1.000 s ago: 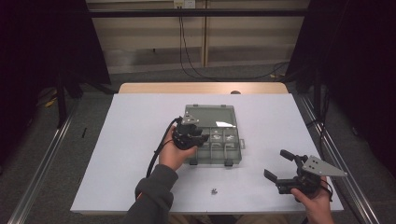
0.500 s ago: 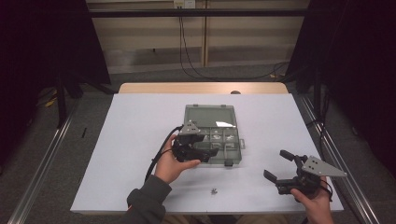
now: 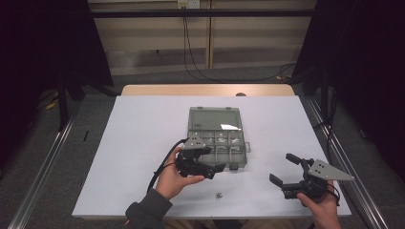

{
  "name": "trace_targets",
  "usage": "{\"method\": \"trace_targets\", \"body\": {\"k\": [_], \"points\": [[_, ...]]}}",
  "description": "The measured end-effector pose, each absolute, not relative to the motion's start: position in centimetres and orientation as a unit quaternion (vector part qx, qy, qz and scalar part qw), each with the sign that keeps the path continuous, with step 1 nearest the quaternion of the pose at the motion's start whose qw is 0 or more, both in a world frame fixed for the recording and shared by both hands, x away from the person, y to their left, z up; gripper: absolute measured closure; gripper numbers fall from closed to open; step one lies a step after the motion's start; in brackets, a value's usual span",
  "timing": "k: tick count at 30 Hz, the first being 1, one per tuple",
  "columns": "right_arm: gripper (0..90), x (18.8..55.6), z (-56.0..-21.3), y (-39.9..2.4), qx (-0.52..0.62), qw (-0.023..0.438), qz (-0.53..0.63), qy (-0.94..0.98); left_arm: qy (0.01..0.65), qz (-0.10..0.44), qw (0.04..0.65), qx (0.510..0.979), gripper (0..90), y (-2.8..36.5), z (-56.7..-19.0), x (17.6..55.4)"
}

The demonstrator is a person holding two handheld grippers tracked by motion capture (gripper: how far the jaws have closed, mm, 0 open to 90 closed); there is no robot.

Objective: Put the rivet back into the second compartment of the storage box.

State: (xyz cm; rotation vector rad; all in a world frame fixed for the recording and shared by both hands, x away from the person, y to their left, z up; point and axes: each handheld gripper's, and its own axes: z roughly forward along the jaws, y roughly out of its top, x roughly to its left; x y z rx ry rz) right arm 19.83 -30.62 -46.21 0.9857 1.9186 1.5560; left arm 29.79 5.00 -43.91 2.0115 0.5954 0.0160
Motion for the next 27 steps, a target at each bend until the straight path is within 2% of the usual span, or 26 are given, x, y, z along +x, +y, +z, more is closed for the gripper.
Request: {"method": "trace_targets", "body": {"k": [10,27], "points": [[2.5,19.8,-46.2,-30.6,0.361,0.238,0.569,0.699,0.222,-0.007,0.490,0.843,18.1,4.9,-44.7,28.0],[2.6,19.8,-46.2,-30.6,0.361,0.238,0.570,0.698,0.219,-0.013,0.467,0.857,18.1,5.7,-46.4,26.7]]}}
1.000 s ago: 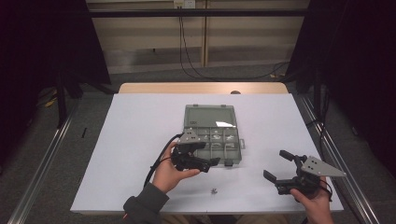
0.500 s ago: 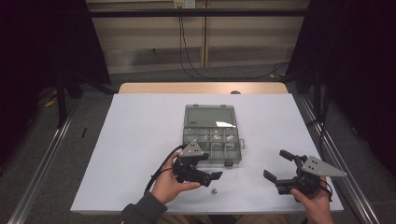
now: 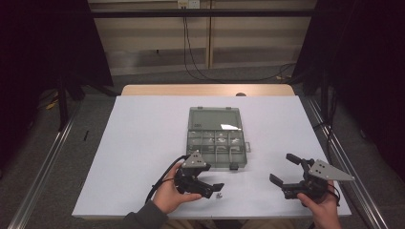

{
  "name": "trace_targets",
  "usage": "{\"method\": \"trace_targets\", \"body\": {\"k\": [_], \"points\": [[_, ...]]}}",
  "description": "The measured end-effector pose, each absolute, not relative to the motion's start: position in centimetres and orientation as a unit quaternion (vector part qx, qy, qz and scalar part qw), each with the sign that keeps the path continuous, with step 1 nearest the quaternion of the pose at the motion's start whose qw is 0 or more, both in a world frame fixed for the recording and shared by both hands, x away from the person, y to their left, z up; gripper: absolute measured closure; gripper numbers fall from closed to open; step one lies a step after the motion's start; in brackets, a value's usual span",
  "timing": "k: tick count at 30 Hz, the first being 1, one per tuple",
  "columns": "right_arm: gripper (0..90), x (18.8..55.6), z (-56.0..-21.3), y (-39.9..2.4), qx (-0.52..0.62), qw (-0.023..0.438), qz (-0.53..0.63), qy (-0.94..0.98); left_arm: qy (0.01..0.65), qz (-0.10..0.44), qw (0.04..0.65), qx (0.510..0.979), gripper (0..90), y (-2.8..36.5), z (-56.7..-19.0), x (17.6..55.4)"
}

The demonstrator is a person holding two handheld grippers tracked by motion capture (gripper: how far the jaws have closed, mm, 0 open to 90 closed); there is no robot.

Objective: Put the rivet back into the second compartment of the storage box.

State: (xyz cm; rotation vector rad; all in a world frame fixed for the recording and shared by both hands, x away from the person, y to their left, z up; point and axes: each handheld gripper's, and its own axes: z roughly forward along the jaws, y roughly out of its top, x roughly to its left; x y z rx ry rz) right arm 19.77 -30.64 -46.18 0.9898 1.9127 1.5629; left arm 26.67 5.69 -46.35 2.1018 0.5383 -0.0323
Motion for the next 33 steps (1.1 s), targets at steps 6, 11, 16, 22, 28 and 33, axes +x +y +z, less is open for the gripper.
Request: {"method": "trace_targets", "body": {"k": [6,11,16,22,28,33], "points": [[2.5,19.7,-46.1,-30.7,0.363,0.238,0.572,0.696,0.217,-0.016,0.452,0.865,18.8,5.7,-47.0,26.2],[2.5,19.8,-46.1,-30.7,0.361,0.239,0.572,0.697,0.209,-0.020,0.445,0.871,23.3,5.6,-47.3,25.9],[2.5,19.7,-46.1,-30.7,0.362,0.239,0.572,0.696,0.207,-0.024,0.437,0.875,34.3,5.5,-47.3,25.6],[2.5,19.7,-46.1,-30.8,0.362,0.240,0.573,0.695,0.207,-0.041,0.423,0.881,50.4,5.5,-47.5,25.4],[2.5,19.8,-46.1,-30.7,0.361,0.239,0.572,0.697,0.197,-0.041,0.413,0.888,66.5,5.3,-47.7,25.3],[2.5,19.8,-46.1,-30.7,0.361,0.239,0.572,0.697,0.196,-0.048,0.414,0.888,72.7,5.2,-47.6,25.3]]}}
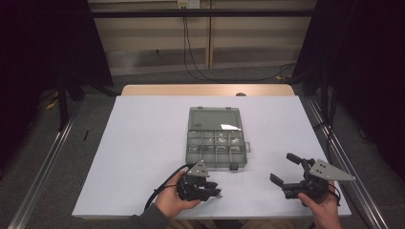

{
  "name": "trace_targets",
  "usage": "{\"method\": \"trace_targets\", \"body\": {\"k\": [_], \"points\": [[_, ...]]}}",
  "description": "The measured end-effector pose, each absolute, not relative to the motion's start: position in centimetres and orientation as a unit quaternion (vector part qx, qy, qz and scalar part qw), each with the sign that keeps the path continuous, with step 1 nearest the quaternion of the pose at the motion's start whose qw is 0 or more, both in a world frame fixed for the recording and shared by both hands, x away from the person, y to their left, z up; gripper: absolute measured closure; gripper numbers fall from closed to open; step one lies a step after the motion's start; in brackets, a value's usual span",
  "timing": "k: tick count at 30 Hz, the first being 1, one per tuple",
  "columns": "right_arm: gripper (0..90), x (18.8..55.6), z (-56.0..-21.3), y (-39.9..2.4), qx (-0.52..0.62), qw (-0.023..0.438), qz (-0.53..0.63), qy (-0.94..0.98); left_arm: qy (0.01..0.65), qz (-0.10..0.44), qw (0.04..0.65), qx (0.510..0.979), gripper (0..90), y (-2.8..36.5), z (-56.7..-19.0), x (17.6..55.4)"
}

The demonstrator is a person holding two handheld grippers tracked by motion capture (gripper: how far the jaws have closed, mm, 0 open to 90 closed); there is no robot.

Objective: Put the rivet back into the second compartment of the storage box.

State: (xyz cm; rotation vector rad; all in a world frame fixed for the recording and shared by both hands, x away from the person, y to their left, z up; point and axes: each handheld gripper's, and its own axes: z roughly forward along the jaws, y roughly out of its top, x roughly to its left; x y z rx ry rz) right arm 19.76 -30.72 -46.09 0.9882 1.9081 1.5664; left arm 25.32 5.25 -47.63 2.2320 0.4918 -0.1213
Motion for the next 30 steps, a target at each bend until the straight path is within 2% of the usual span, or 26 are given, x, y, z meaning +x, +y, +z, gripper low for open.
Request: {"method": "trace_targets", "body": {"k": [13,30], "points": [[2.5,19.75,-46.09,-30.71,0.361,0.239,0.572,0.697,0.192,-0.052,0.406,0.892,74.0,4.99,-47.83,25.17],[2.5,19.77,-46.09,-30.71,0.360,0.239,0.572,0.697,0.188,-0.052,0.396,0.897,84.9,4.95,-48.04,25.27]]}}
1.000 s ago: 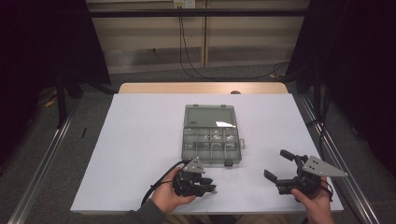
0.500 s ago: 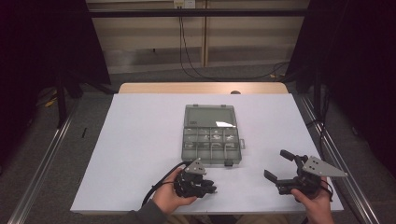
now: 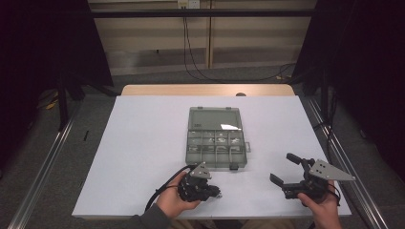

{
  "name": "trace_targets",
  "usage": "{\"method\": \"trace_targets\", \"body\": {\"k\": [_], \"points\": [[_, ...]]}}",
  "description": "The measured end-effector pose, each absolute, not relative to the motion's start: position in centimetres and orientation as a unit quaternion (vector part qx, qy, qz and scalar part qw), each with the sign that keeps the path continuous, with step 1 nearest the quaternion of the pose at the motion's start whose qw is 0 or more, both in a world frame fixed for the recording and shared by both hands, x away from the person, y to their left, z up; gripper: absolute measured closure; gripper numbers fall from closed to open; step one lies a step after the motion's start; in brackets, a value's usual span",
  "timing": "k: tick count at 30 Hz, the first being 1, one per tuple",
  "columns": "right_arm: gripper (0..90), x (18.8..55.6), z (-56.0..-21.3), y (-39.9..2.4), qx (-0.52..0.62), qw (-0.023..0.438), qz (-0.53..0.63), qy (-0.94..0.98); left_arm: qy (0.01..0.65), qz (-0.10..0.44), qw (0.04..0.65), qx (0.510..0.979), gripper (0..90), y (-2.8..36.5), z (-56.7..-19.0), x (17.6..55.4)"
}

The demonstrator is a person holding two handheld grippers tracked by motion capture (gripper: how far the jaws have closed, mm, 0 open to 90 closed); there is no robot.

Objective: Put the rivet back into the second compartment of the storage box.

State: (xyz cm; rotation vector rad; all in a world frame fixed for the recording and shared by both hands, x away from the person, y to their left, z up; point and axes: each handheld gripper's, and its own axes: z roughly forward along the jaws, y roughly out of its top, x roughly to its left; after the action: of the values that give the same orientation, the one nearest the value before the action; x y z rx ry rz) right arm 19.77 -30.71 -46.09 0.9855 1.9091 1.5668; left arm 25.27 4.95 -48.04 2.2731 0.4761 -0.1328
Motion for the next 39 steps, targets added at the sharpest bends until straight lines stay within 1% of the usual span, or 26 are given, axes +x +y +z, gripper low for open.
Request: {"method": "trace_targets", "body": {"k": [4,13,21,39], "points": [[2.5,19.8,-46.1,-30.7,0.359,0.238,0.573,0.697,0.201,-0.055,0.395,0.895,86.4,4.9,-48.0,25.2],[2.5,19.8,-46.1,-30.7,0.360,0.238,0.575,0.695,0.202,-0.048,0.394,0.895,86.7,4.8,-47.8,25.1],[2.5,19.8,-46.1,-30.7,0.360,0.239,0.575,0.695,0.208,-0.039,0.410,0.887,86.7,5.2,-47.1,25.6],[2.5,19.7,-46.1,-30.7,0.361,0.240,0.575,0.694,0.232,-0.022,0.445,0.864,86.7,5.8,-44.5,27.9]]}}
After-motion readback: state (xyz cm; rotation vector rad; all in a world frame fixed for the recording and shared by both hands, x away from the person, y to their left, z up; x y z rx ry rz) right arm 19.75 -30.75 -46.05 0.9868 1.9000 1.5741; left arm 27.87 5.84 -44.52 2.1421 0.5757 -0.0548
